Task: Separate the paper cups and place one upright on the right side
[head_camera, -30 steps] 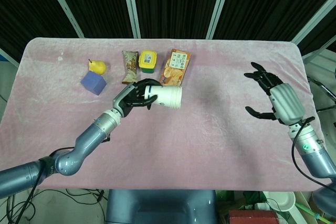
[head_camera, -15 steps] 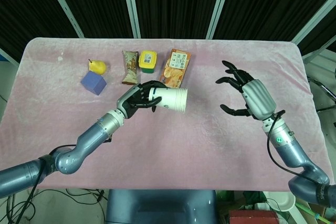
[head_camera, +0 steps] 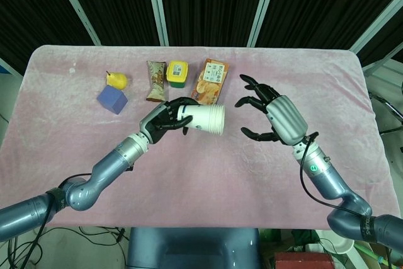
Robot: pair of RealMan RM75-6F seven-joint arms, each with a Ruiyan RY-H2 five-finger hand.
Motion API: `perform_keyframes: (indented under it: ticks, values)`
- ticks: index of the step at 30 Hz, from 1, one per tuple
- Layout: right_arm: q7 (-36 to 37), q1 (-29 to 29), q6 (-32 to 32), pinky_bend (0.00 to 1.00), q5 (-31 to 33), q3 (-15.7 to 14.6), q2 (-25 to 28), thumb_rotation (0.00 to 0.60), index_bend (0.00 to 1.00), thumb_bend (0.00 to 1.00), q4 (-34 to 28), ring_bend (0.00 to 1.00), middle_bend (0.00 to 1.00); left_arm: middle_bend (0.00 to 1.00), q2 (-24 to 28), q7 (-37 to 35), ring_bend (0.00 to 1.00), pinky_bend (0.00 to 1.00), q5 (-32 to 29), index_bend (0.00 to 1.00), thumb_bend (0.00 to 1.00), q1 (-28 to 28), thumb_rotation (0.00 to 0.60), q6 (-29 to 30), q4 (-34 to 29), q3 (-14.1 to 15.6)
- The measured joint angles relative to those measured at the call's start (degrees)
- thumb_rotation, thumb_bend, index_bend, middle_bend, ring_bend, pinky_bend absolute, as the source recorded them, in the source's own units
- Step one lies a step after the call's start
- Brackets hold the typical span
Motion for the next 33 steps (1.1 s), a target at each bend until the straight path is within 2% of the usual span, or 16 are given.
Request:
perform_keyframes:
  ticks: [33]
  values:
    - [-4.9,2.4,1.1,0.18,-0.7,-1.2,-3.2,0.600,0.54,0.21,-0.3,0.18,0.04,0.53,-3.7,-1.6,0.38,0.63,-0.6,0.53,0.51,-1.7,0.600,-1.1,0.8,1.5]
